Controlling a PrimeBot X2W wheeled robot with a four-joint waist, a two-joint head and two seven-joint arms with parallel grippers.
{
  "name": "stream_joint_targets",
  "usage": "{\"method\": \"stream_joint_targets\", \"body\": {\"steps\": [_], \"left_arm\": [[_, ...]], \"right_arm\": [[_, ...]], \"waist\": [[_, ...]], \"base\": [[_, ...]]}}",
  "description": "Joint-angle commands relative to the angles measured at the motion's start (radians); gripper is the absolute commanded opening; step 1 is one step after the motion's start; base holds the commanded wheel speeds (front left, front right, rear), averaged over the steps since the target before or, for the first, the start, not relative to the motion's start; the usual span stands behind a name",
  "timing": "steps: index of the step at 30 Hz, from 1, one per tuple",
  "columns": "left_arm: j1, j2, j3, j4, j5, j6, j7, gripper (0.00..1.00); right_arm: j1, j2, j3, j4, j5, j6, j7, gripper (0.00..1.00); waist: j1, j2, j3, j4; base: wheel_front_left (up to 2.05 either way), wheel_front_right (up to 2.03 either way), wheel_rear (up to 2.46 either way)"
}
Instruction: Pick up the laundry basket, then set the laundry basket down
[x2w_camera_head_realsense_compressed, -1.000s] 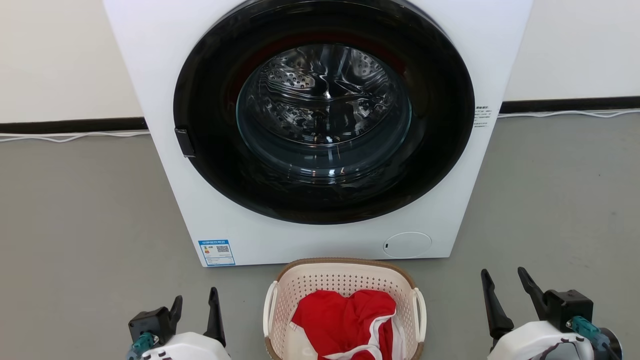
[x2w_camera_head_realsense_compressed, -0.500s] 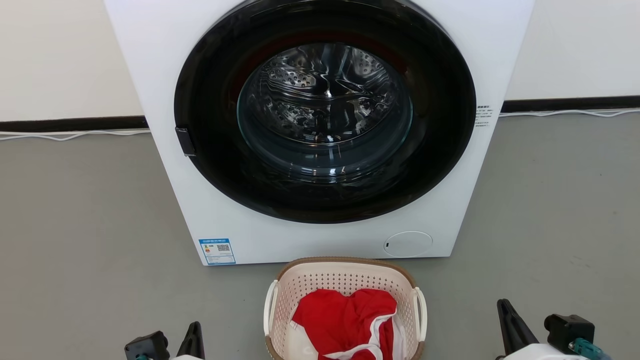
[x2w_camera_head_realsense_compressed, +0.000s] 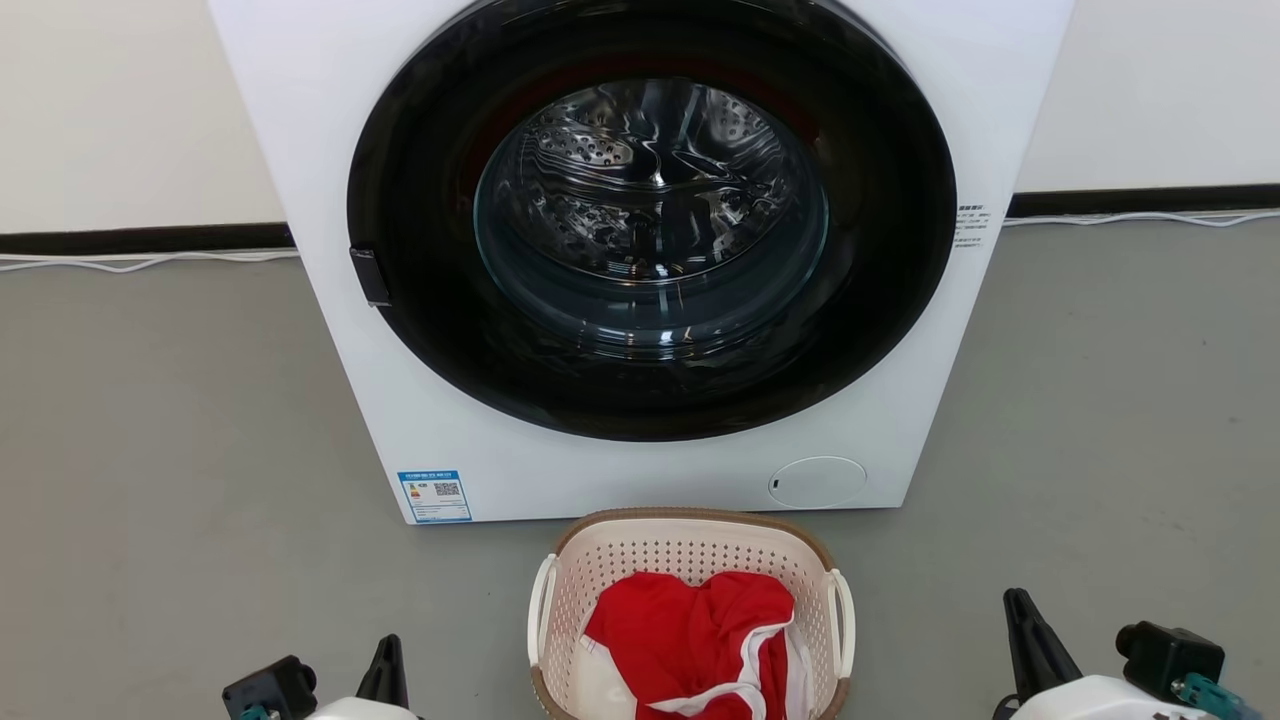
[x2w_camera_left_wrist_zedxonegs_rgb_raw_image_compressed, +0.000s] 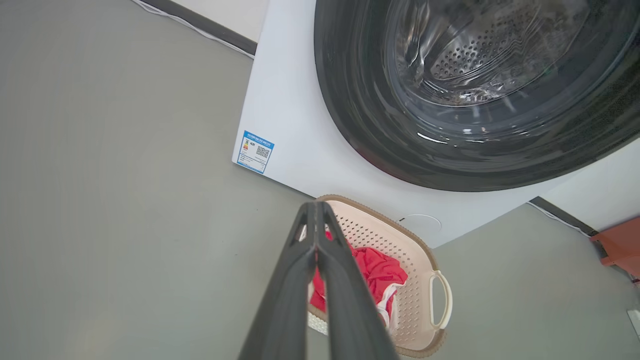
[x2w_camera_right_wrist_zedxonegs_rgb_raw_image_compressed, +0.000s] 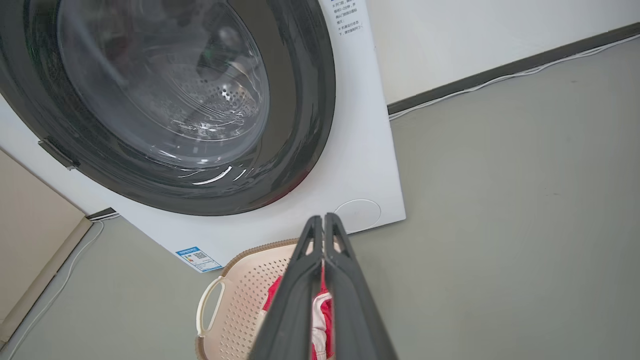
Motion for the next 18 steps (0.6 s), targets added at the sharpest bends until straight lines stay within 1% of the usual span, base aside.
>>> {"method": "stream_joint_targets", "body": {"steps": [1, 12, 18], "left_arm": [[-0.043, 0.006, 0.02, -0.034, -0.028, -0.016, 0.009, 0.0], [-0.046, 0.003, 0.044, -0.056, -0.122, -0.039, 0.038, 0.0], [-0.048, 0.001, 0.062, -0.072, -0.187, -0.054, 0.059, 0.0]], "right_arm": [[-0.044, -0.005, 0.0, -0.034, 0.039, 0.001, 0.008, 0.0], [-0.05, -0.005, -0.001, -0.049, 0.163, 0.002, 0.028, 0.0], [-0.054, -0.005, -0.003, -0.06, 0.25, 0.002, 0.043, 0.0]], "waist": [[-0.0002, 0.0, 0.001, 0.0], [-0.0002, 0.0, 0.007, 0.002], [-0.0002, 0.0, 0.011, 0.002]], "base": [[0.0, 0.0, 0.0], [0.0, 0.0, 0.0], [0.0, 0.0, 0.0]]}}
